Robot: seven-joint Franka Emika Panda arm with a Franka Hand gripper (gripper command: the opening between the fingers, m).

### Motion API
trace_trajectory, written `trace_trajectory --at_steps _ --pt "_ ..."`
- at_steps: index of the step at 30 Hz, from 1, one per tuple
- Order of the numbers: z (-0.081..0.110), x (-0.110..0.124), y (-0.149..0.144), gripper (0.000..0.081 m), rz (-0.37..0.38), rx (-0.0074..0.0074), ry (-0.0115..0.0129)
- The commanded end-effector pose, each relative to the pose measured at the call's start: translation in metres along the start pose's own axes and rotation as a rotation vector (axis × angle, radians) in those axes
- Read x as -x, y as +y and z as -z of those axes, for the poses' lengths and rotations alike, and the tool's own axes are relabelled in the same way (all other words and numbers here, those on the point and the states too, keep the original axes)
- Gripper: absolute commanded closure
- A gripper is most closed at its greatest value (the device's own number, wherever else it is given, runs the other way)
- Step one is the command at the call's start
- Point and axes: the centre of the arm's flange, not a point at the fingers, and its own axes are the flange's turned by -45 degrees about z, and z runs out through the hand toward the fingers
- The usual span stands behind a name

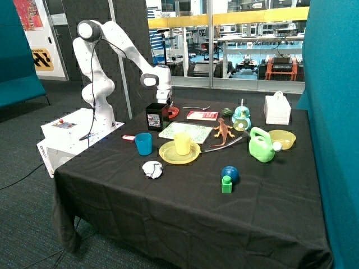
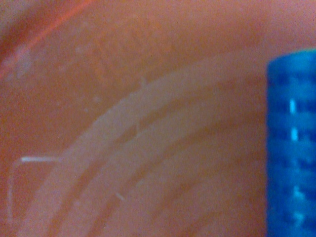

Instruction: Put a highlighter on each book

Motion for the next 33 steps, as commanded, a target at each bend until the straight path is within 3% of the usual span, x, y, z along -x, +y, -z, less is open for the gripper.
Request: trace_trajectory --at_steps 1,18,23,27,33 --pt "-0.0015 -0.0028 -0.0046 0.0524 0.004 0.0019 -0.0006" --pt "-0.0078 -0.0027 -0.0016 0.0503 -0.004 0.0019 -0.0006" --pt "-0.0097 -0.0013 -0.0017 0.0574 -0.005 0.0019 -0.0006" --pt "-0.0098 -0.0004 -0.0035 0.0776 -0.004 0.0019 -0.0006" --pt "-0.0067 -0.0044 -0.0034 0.0807 0.004 0.0019 -0.0006"
